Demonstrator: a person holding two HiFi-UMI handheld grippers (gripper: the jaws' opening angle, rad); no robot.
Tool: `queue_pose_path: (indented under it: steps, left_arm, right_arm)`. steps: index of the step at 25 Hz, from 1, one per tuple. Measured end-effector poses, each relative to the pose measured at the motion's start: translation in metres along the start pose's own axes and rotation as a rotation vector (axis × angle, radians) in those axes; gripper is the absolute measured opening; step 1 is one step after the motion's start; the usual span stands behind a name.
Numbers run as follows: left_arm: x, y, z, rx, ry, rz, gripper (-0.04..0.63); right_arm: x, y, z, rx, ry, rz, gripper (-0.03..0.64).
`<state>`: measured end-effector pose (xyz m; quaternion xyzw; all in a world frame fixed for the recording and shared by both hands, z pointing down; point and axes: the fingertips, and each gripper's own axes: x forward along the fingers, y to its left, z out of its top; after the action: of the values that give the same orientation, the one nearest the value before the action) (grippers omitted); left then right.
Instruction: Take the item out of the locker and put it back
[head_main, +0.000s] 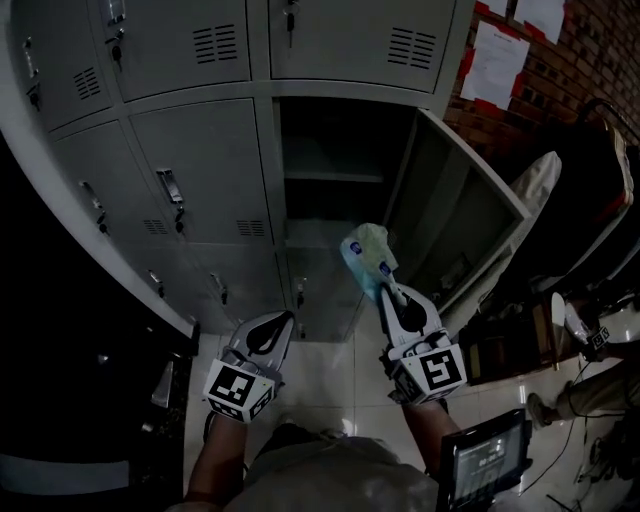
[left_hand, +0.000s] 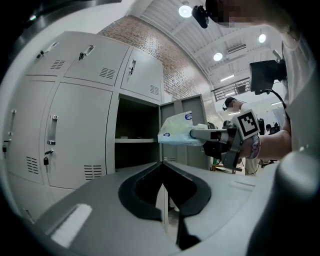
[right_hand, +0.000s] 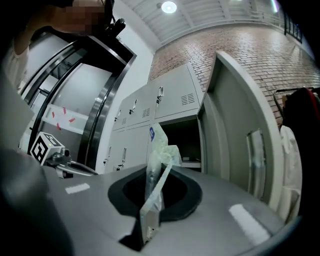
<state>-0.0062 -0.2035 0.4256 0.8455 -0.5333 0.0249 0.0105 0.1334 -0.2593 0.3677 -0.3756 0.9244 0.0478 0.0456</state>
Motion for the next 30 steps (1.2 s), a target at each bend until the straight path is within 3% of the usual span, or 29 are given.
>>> queue_pose_path:
  steps: [10, 30]
  left_arm:
    - [-0.048, -0.028, 0.021, 0.025, -0.033, -0.009, 0.005]
    - [-0.089, -0.013, 0.023, 0.037, -0.061, -0.027, 0.005]
  right_arm:
    - [-0.043, 0.044, 0.013, -0.006, 0.005, 0.003, 0.015]
    - [-0.045, 0.082, 0.014, -0.008, 0.009, -0.025, 0.015]
